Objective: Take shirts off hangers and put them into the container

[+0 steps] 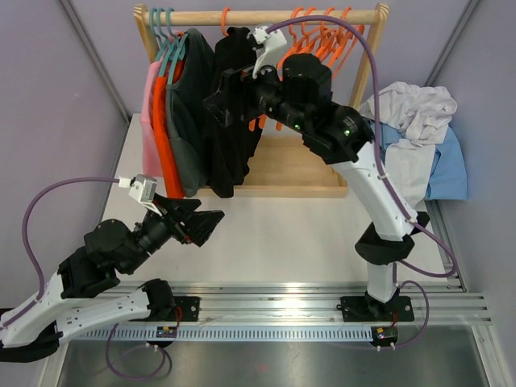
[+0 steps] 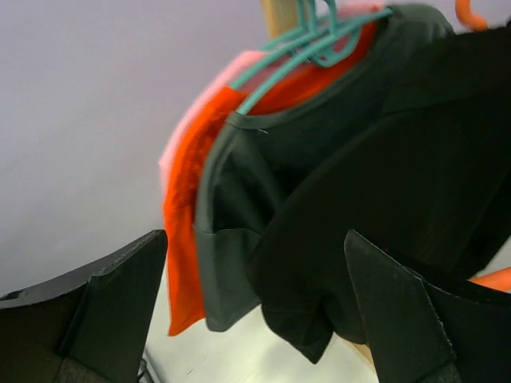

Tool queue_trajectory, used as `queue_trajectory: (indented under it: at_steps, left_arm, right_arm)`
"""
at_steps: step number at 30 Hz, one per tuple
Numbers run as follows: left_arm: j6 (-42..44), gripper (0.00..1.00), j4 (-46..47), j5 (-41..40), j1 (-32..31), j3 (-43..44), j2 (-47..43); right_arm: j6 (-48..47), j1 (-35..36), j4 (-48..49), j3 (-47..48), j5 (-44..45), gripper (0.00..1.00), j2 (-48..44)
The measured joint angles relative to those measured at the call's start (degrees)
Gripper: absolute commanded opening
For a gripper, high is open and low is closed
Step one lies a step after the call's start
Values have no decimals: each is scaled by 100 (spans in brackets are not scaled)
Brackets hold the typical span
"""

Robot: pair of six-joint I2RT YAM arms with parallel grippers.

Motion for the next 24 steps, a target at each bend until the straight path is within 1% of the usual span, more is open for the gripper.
queue_trajectory:
  at_steps: [4,6,11,13,15,16,17,18,19,20,23,24]
  left_arm:
    - [-48,99,-11,2,0,-61,-57]
    - [-72,99,-7,2,0,-85,-79]
    - [-109,99,-15,0,0,-195,-221]
    - [-133,99,-22,0,0,-243,-289]
    - [-155,99,-20,0,0,-295,-352]
    - [-179,99,-26,0,0,-330,-400]
    - [-197,99,-42,-2,0,-363,-452]
    - [-219,99,-44,-4,0,-393,-503]
    - [-234,99,-44,-11,0,-424,-557]
    - [-247,99,-55,-31,0,-459,-629]
    - [-282,99,-107,-68,0,-501,-774]
    - [-289,99,-142,-85,0,-507,-833]
  right_arm:
    - [-39,286,-11,7,1084,99,437]
    - [-81,407,-4,35,1488,100,651]
    - [-203,645,188,55,2227,99,1047]
    - [-264,695,334,57,2503,97,1117]
    - [-321,719,496,63,2789,88,1161]
    - [-332,721,562,66,2911,83,1174]
    - [-358,721,660,85,3091,76,1204]
    - [-374,719,717,87,3152,72,1220]
    - [-398,719,772,90,3296,70,1244]
    - [-404,719,804,90,3381,65,1263]
    - [-457,719,868,90,3626,59,1316]
    - [-474,719,872,87,3687,56,1327]
